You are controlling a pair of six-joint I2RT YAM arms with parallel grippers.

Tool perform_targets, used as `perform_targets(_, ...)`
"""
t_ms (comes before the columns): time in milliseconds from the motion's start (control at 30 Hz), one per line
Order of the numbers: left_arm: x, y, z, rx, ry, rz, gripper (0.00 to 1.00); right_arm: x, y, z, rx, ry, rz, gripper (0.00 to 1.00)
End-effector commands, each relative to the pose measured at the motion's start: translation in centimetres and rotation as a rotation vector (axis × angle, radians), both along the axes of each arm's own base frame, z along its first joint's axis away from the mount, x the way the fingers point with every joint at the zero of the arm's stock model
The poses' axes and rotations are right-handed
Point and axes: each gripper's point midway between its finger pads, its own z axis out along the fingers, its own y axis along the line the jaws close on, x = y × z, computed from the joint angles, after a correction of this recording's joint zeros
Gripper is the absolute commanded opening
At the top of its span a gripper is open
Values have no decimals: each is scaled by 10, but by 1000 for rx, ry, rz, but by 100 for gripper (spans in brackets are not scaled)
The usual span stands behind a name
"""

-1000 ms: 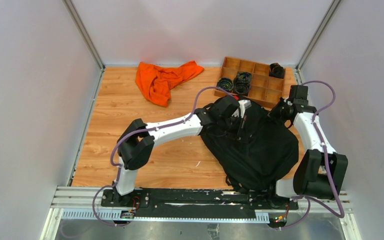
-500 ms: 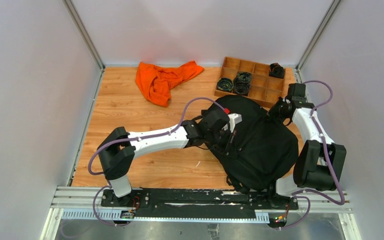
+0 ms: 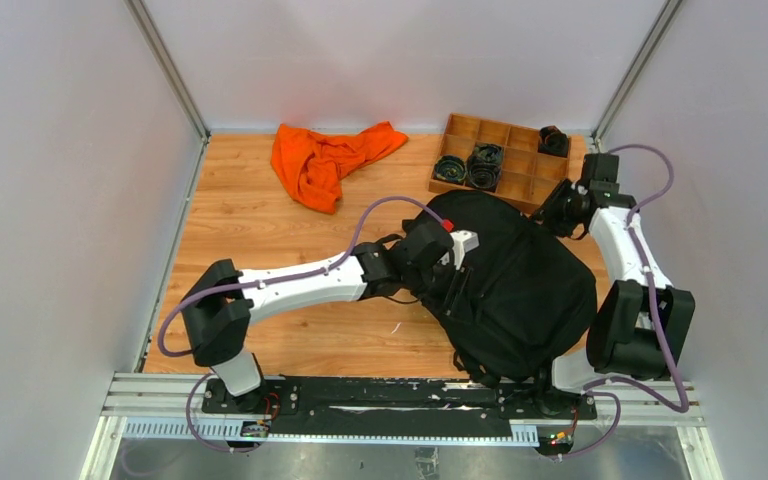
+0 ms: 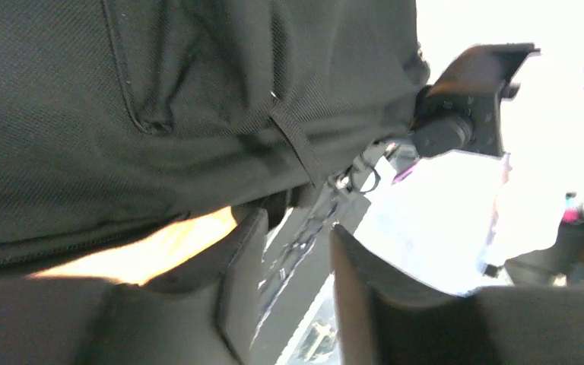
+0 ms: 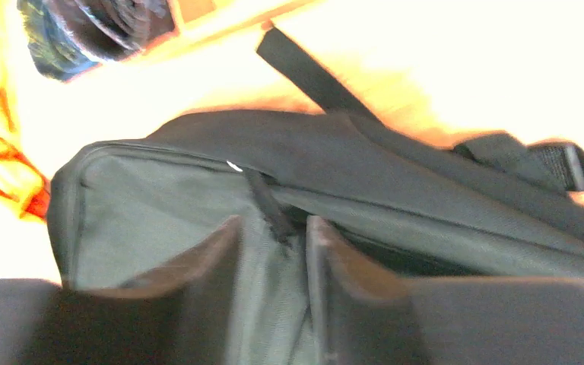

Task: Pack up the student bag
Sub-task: Reset both arms

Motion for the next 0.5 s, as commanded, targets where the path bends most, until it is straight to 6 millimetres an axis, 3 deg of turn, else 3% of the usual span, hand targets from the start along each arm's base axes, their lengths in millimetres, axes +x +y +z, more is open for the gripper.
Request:
perform_targets(0,-10,14,50,-8,-94,-25,51,29,-18,82,-122,-257,-6,52)
perform_targets(100,2,31,80,-11,-206,16,55,19,-16,127,-168,-381,16,71)
perform_targets(300,36,84,147,-22,-451,234,55,-16,12,214,-238,-648,156,78)
perform_targets(367,47,108,162,-19,-529,327,55,-34,22,236,-260,-766,185,80)
perform_targets(467,59,149,172,8,-616,470,61,-58,30,243,-289,-873,203,82)
